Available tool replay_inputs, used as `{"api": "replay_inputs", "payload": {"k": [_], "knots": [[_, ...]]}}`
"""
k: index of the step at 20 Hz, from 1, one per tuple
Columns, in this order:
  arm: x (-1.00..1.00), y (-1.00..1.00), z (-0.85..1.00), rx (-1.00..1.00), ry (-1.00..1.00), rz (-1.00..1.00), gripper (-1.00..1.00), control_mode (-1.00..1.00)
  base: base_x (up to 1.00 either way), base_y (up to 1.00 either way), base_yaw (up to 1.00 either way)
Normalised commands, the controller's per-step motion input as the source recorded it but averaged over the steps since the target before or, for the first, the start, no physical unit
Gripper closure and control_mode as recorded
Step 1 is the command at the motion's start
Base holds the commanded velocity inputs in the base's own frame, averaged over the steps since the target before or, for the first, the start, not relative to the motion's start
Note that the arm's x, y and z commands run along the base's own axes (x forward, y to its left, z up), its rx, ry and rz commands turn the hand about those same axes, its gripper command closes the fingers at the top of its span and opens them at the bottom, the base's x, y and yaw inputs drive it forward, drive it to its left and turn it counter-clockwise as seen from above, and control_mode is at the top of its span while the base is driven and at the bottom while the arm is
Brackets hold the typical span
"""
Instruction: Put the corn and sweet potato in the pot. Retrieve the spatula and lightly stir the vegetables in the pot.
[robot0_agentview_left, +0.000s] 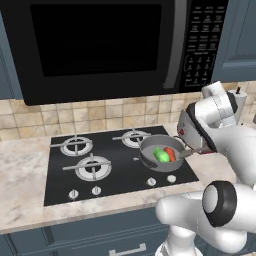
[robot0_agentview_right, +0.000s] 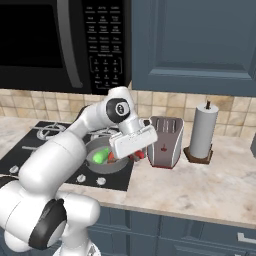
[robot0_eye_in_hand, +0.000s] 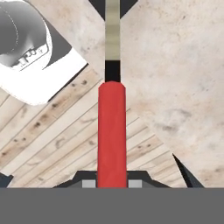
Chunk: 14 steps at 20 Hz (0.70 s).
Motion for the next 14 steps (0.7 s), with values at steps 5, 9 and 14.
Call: {"api": "replay_inputs", "payload": {"k": [5, 9, 14], "knots": [[0.05, 0.00, -0.03, -0.02, -0.12, 0.00, 1.00, -1.00, 0.00, 0.00, 0.00], [0.00, 0.00, -0.01, 0.00, -0.21, 0.00, 1.00, -1.00, 0.00, 0.00, 0.00], [0.00, 0.00, -0.02, -0.01, -0.17, 0.00, 1.00, -1.00, 0.00, 0.00, 0.00]]}}
